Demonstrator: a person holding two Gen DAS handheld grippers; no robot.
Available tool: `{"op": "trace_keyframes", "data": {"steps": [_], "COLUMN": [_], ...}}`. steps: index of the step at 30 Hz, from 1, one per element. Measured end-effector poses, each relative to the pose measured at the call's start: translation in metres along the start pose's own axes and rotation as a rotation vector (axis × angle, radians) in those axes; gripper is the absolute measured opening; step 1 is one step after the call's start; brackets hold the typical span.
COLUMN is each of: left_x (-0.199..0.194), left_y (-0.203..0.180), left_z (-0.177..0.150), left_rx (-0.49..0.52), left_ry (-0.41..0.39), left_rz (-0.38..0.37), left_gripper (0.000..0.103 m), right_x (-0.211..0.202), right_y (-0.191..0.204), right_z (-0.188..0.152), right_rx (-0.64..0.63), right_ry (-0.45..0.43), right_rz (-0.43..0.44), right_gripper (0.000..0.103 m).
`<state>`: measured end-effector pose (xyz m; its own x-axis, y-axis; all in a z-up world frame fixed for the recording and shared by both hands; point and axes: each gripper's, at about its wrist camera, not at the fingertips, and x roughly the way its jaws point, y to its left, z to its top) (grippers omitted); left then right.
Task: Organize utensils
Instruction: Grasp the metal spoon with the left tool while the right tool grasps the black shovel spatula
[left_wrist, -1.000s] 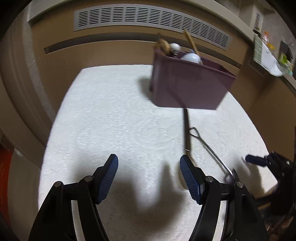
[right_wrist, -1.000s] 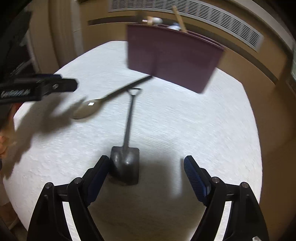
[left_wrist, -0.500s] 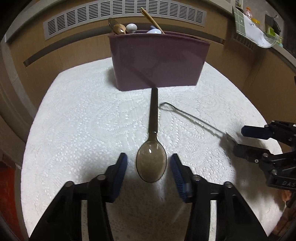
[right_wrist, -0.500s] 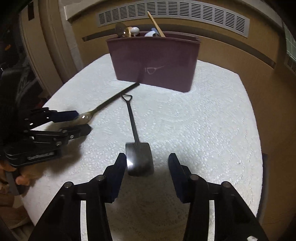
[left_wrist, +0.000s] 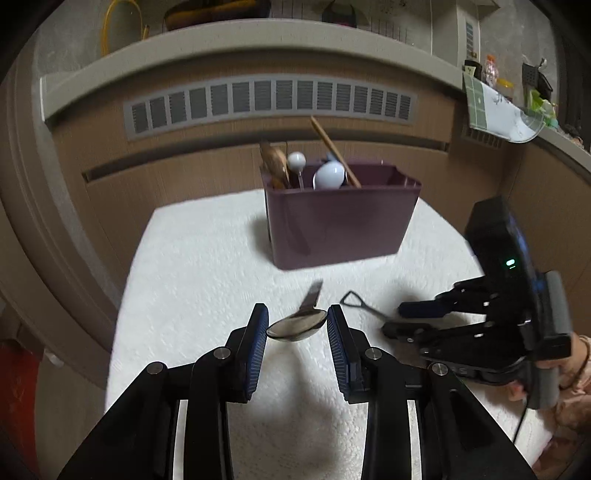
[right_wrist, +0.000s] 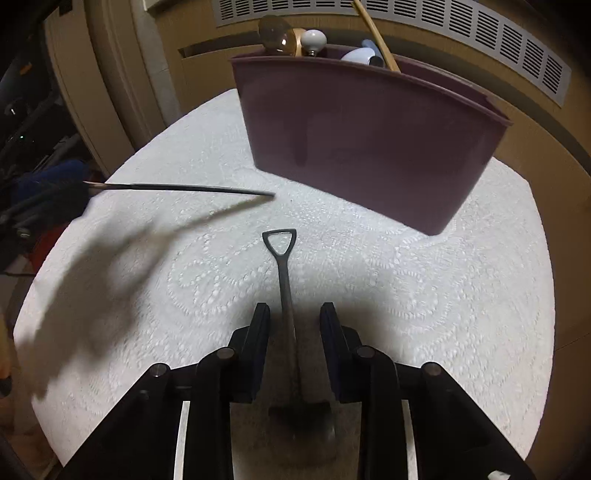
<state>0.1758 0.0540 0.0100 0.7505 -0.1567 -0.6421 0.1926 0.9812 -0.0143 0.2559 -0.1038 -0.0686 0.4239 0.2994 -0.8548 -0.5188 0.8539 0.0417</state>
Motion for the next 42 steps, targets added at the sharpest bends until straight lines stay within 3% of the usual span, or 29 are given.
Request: {"op": "trace_keyframes", "data": {"steps": [1,3,17,21,24,26,30,32,39,41,42], "left_x": [-0.004,-0.007,-0.027,-0.034,-0.039,-0.042,-0.043,-0.042,-0.031,-0.028,-0.025], "left_y": [0.000,-0.001,-0.018,-0.023,-0.021,-0.018,-0.013,-0.012,-0.005,-0.003,-0.002], "left_z": [0.003,0.008,0.013,0.013,0.012,0.011,0.007,0.005,-0.008,-0.017,-0.023], "left_rx": [0.004,0.012,0.014,0.020,0.014,0.006,-0.011,-0.013,-0.018,-0.018,-0.016], "left_ry": [-0.014,-0.028,-0.052,-0.055,-0.061,-0.063,-0.051,-0.047,0.009,0.040,0.068], "left_rz": [0.003,0.002,-0.024,-0.028,-0.023,-0.015,-0.012,-0.013,-0.028,-0.034,-0.042], "left_gripper": [0.034,0.034,0.032,0.030,0.028,0.028,0.025,0.025,0.025,0.025,0.026], "right_x": [0.000,-0.005,-0.103,-0.115,-0.108,-0.092,-0.076,-0.074,-0.051,-0.045,-0.044], "right_y": [0.002,0.007,0.002,0.001,-0.004,-0.006,-0.003,-0.002,0.004,0.004,0.003], "right_z": [0.002,0.003,-0.011,-0.014,-0.014,-0.016,-0.032,-0.046,-0.073,-0.073,-0.072], "right_rx": [-0.008,-0.032,0.038,0.037,0.034,0.027,0.010,0.010,-0.006,0.005,0.008], "right_ry": [0.005,0.001,-0.197,-0.216,-0.185,-0.128,-0.089,-0.085,-0.029,-0.011,-0.009], "right_rz": [-0.010,-0.027,-0.020,-0.027,-0.023,0.005,0.016,0.038,0.017,0.019,0.019], "right_gripper": [0.006,0.005,0.005,0.005,0.005,0.007,0.046,0.057,0.058,0.052,0.042]}}
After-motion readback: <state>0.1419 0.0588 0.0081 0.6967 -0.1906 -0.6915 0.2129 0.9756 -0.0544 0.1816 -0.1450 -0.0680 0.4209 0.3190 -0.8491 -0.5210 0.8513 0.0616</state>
